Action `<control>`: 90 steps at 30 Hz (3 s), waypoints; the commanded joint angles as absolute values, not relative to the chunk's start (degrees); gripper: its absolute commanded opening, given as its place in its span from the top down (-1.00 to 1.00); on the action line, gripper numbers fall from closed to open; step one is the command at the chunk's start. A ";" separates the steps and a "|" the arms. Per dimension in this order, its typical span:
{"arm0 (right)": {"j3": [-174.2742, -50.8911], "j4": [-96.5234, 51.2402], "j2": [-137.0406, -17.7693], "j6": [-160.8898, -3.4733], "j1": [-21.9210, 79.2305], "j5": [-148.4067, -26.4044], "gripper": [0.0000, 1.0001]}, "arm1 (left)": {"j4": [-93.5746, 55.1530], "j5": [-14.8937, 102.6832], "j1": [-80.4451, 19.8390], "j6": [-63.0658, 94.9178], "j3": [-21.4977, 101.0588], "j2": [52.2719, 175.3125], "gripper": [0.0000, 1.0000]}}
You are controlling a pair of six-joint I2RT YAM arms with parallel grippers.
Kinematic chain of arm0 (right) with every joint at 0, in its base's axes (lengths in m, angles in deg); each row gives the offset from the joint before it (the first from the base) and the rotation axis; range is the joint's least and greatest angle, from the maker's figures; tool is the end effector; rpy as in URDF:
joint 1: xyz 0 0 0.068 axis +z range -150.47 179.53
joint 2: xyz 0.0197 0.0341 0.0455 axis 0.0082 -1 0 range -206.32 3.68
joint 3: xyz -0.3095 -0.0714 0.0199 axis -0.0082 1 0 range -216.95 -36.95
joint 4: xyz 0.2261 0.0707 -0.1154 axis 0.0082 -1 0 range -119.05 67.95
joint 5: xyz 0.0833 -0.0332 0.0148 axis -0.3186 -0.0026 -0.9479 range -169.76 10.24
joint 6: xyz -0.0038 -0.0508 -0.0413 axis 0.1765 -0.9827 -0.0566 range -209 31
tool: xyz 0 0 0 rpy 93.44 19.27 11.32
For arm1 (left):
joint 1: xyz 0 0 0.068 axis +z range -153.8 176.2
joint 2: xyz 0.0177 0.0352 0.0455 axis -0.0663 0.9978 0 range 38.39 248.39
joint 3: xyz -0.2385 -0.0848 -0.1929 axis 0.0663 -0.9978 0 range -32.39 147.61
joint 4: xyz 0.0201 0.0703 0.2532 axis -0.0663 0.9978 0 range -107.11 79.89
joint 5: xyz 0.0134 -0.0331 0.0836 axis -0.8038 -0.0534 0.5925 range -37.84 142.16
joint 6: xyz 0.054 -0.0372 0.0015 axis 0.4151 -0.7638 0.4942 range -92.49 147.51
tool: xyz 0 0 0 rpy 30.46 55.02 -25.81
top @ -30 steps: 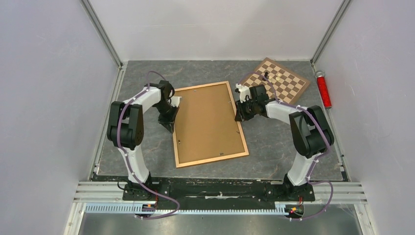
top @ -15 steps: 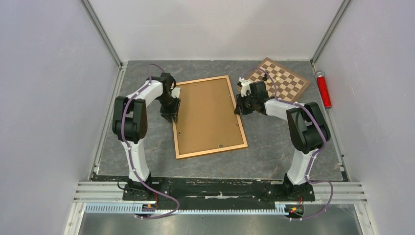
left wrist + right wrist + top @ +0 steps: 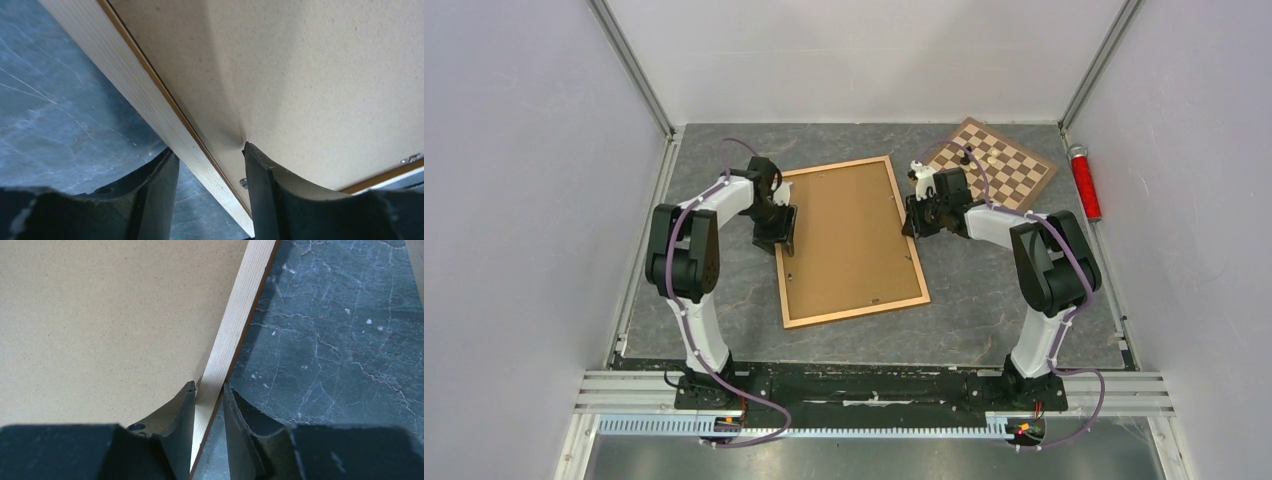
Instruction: Put the photo into the frame
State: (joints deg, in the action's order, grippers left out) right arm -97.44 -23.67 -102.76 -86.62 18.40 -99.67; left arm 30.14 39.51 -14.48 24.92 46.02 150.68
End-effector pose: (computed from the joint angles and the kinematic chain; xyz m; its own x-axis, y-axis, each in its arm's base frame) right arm 0.3780 0.1478 0.1852 -0.7195 -0.2046 -0.6637 -0.4920 0.8247 0.2791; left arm 0.3869 -0.0843 0.1902 -0.9796 0.1400 -0.1441 0.1700 0.9599 -0.2231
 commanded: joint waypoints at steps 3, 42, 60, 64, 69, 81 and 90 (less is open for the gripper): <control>-96.52 -23.69 -100.58 -87.83 19.92 -102.74 0.44 | 32.32 32.35 -15.23 23.46 43.01 145.13 -0.17; -86.17 -15.14 -93.67 -69.61 19.74 -88.78 1.00 | 34.14 30.53 -14.79 24.08 38.45 143.86 -0.24; -88.36 -15.04 -97.31 -68.94 19.22 -91.20 1.00 | 31.33 36.89 -18.70 24.61 34.31 141.63 -0.15; -88.44 -14.77 -97.49 -68.97 19.22 -91.75 1.00 | 29.82 40.60 -20.14 24.52 33.53 139.78 -0.15; -88.11 -14.26 -97.40 -68.90 19.22 -92.53 1.00 | 28.02 43.59 -20.13 23.69 33.38 138.96 -0.15; -88.01 -14.19 -97.31 -69.19 18.70 -92.42 1.00 | 27.27 43.72 -21.50 25.09 30.78 136.24 -0.06; -88.80 -14.66 -97.42 -69.90 18.14 -91.76 1.00 | 27.71 44.08 -24.14 26.12 30.34 135.32 -0.06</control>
